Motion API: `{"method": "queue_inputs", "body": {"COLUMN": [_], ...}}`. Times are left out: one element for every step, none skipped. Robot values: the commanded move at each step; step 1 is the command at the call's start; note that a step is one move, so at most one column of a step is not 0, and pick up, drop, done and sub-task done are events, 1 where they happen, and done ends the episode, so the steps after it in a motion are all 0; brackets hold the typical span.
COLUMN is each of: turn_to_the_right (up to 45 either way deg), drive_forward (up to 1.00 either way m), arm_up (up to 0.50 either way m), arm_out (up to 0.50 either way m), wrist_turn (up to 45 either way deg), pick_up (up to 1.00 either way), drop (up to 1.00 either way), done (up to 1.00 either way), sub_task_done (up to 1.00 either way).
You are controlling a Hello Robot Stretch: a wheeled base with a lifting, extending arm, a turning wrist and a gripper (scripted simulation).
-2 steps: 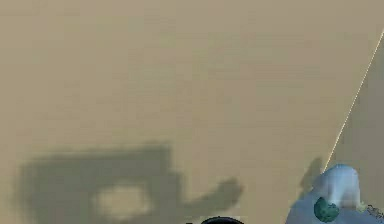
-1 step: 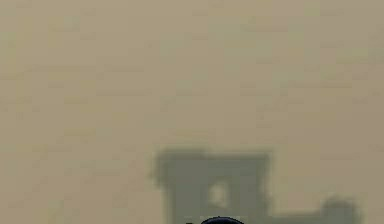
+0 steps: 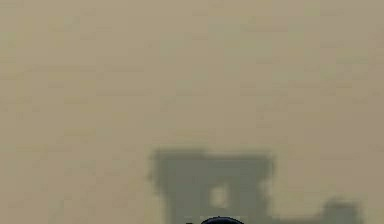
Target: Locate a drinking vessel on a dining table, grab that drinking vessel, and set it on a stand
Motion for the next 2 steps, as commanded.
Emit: {"method": "queue_inputs", "body": {"turn_to_the_right": [-45.0,-45.0], "drive_forward": [0.00,0.00], "arm_up": [0.00,0.00], "arm_out": [0.00,0.00], "wrist_turn": [0.0,0.0], "pick_up": [0.00,0.00], "drop": [0.00,0.00], "done": [0.00,0.00], "sub_task_done": [0.00,0.00]}}
